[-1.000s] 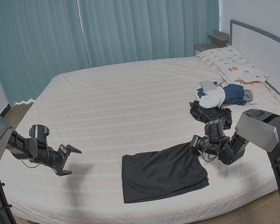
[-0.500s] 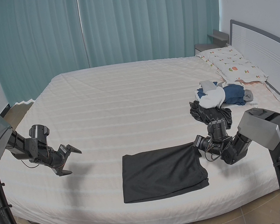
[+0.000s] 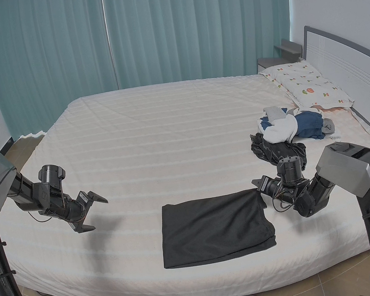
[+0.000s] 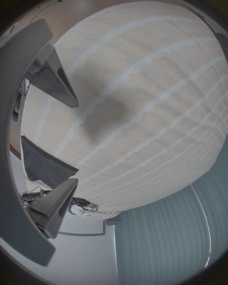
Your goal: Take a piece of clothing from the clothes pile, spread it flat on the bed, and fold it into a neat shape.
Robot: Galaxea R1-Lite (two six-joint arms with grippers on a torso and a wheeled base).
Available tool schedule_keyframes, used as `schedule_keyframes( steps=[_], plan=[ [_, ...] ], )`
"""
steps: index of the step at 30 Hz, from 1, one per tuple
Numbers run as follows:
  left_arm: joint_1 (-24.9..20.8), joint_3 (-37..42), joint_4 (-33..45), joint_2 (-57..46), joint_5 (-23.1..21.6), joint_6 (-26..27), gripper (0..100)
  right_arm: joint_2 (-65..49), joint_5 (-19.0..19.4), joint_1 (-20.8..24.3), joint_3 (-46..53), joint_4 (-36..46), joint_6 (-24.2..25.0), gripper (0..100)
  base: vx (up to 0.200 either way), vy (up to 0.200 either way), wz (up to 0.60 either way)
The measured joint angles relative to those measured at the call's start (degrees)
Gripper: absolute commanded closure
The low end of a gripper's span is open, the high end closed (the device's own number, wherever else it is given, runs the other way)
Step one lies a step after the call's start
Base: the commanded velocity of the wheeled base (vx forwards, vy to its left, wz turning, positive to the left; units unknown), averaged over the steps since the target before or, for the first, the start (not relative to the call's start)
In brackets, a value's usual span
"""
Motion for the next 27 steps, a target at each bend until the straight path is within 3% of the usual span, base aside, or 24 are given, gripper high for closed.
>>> schedule_keyframes(
  steps=[9,20,27],
  plan=[
    [0.0,-0.05,-0.02,0.0,-0.02,-0.02,0,-6.02,4.64,-0.52,12.21,-2.21,-1.02,0,0.0,0.0,0.0],
    [0.0,-0.07,0.02,0.0,0.0,-0.02,0,-13.68,14.91,-0.33,33.89,-11.08,-5.86,0,0.0,0.0,0.0],
    [0.0,-0.07,0.06,0.0,0.02,-0.02,0,-13.4,15.41,0.89,35.93,-11.79,-6.17,0,0.0,0.0,0.0]
  ],
)
